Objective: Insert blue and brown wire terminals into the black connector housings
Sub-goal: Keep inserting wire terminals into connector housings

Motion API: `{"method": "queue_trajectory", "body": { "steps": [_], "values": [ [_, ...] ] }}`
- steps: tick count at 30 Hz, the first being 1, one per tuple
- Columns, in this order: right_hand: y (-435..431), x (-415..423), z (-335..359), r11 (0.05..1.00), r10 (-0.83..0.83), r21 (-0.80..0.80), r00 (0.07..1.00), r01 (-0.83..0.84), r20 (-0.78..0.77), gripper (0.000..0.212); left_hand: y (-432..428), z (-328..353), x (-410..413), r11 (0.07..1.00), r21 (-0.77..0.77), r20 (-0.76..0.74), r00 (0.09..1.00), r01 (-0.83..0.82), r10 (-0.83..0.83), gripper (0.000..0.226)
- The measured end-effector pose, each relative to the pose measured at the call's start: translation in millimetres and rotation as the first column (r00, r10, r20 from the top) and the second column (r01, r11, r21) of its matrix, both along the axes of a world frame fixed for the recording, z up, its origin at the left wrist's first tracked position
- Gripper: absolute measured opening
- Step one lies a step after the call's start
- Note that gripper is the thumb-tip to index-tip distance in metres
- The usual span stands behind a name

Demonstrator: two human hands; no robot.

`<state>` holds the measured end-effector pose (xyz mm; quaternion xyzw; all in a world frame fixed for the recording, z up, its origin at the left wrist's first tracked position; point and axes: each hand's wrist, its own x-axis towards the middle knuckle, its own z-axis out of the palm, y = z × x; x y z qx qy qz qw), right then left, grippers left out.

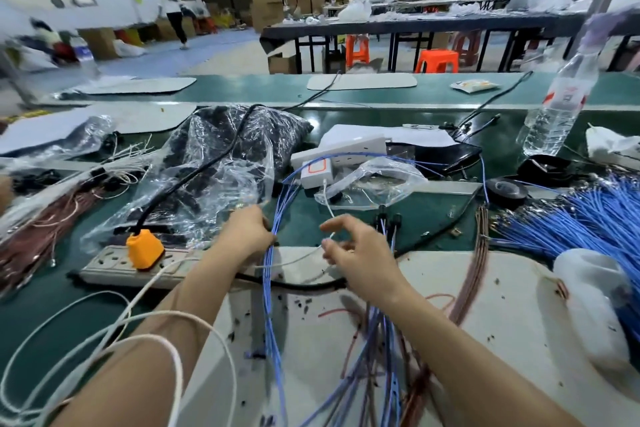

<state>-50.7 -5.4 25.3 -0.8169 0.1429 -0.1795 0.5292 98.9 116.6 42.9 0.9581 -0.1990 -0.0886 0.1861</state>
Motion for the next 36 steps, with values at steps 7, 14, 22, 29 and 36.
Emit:
{"method": "queue_trajectory", "body": {
  "steps": [7, 14, 22, 29, 36],
  "values": [
    [2.4, 0.5, -8.1, 1.0, -0.004, 0.023, 1.0, 0.004, 0.009, 0.008, 5.0, 16.2, -11.2, 0.988, -0.13, 0.067, 0.993, -0.087, 0.096, 0.011],
    [12.5, 15.7, 12.2, 0.928, 0.039, 0.366, 0.996, -0.066, 0.081, 0.029, 3.9, 28.4, -62.1, 0.864, -0.399, 0.134, 0.952, 0.306, -0.276, 0.014],
    [-2.0, 11.1, 42.1, 0.838, -0.146, 0.544, 0.942, -0.044, 0.301, 0.03, 17.4, 11.1, -50.5, 0.951, -0.038, -0.065, 0.949, 0.306, -0.308, 0.023],
    [-67.7, -28.8, 80.0, 0.726, -0.59, 0.661, 0.663, 0.187, 0.46, 0.026, 24.1, 24.9, -46.0, 0.947, -0.086, -0.127, 0.939, 0.309, -0.318, 0.024],
    [-78.1, -62.2, 39.0, 0.75, -0.539, 0.616, 0.762, 0.24, 0.36, 0.03, 26.2, 23.1, 48.4, 0.981, 0.011, 0.174, 0.967, -0.192, 0.187, 0.007]
  ]
}}
